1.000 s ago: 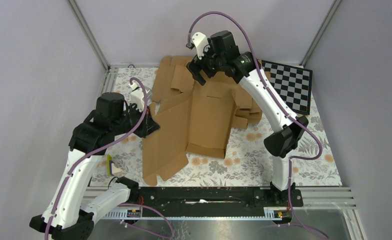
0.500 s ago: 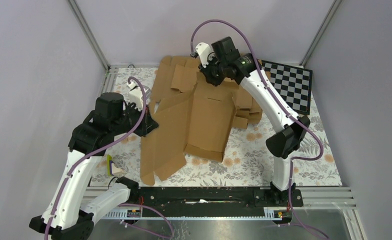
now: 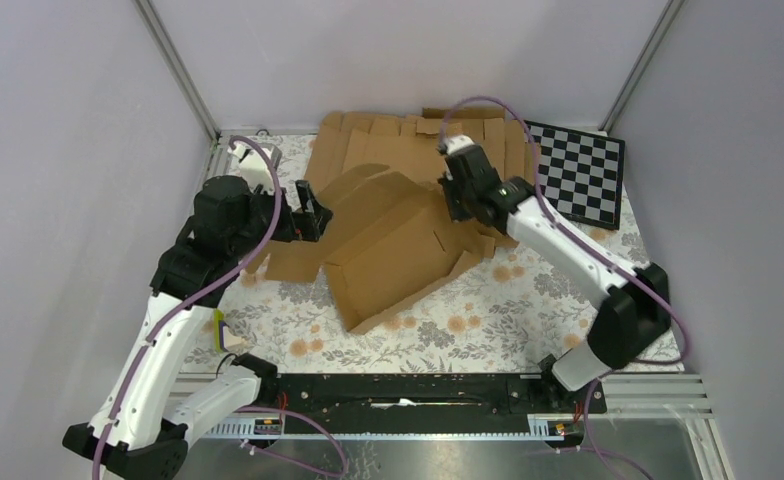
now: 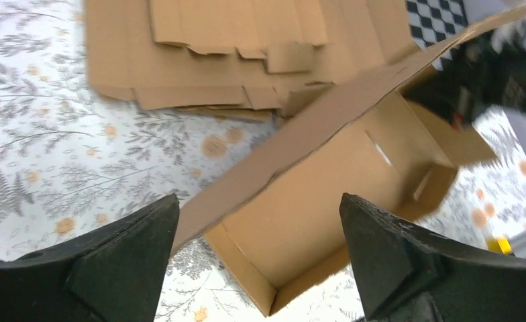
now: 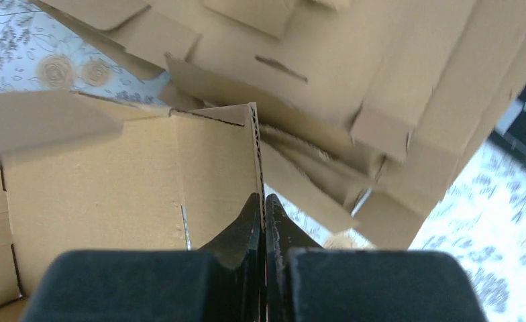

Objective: Fold the paper box

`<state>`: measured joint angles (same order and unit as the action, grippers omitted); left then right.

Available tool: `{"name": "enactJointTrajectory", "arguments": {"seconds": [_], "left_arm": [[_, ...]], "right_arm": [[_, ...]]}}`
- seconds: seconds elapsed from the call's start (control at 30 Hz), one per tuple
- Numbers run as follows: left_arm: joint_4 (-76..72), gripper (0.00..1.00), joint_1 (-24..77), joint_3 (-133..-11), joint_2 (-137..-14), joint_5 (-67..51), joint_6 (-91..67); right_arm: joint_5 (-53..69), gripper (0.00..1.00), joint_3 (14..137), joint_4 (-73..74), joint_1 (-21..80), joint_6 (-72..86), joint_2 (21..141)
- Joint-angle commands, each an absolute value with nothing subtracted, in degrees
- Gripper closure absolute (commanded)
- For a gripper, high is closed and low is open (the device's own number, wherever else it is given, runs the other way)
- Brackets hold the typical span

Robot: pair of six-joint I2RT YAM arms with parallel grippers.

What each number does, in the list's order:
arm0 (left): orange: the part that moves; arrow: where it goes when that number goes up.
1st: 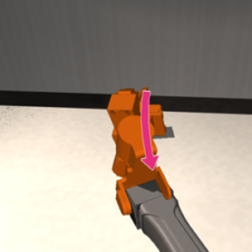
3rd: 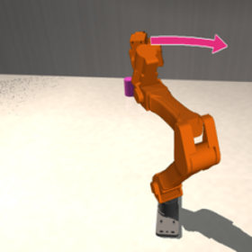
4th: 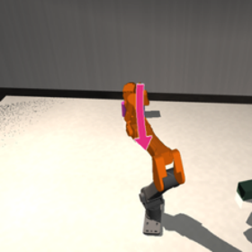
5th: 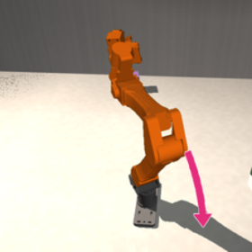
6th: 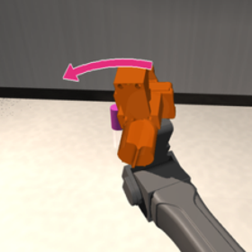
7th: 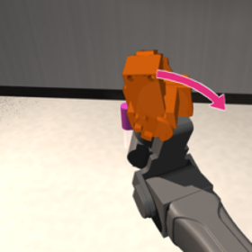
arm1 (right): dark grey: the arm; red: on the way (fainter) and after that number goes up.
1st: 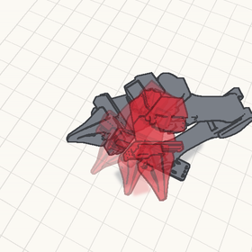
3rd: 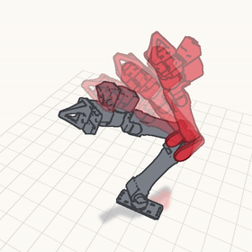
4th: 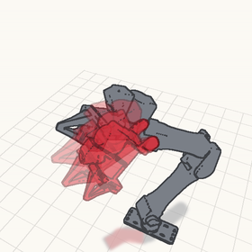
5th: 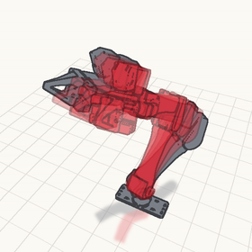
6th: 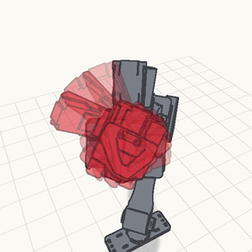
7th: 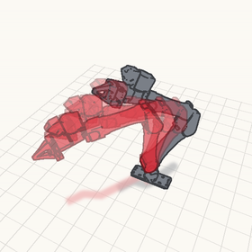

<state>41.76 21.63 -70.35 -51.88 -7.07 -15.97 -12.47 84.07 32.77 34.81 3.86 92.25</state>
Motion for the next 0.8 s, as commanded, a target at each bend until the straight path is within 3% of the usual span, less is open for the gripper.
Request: {"name": "enactJointTrajectory", "arguments": {"seconds": [0.0,0.4,0.77], "left_arm": [[37.2,0.01,21.5,-69.8,-50.3,7.1,-20.7],[50.0,0.01,20.2,-69.9,-49.1,21.9,-24.8],[53.3,0.01,20.0,-73.1,-48.4,20.6,-28.1]], "right_arm": [[-19.7,1.0,69.1,15.2,34.8,18.0,80.5],[-12.0,0.99,36.7,0.6,34.7,34.8,66.5],[-7.7,0.84,32.4,-0.7,34.8,36.1,64.1]]}}
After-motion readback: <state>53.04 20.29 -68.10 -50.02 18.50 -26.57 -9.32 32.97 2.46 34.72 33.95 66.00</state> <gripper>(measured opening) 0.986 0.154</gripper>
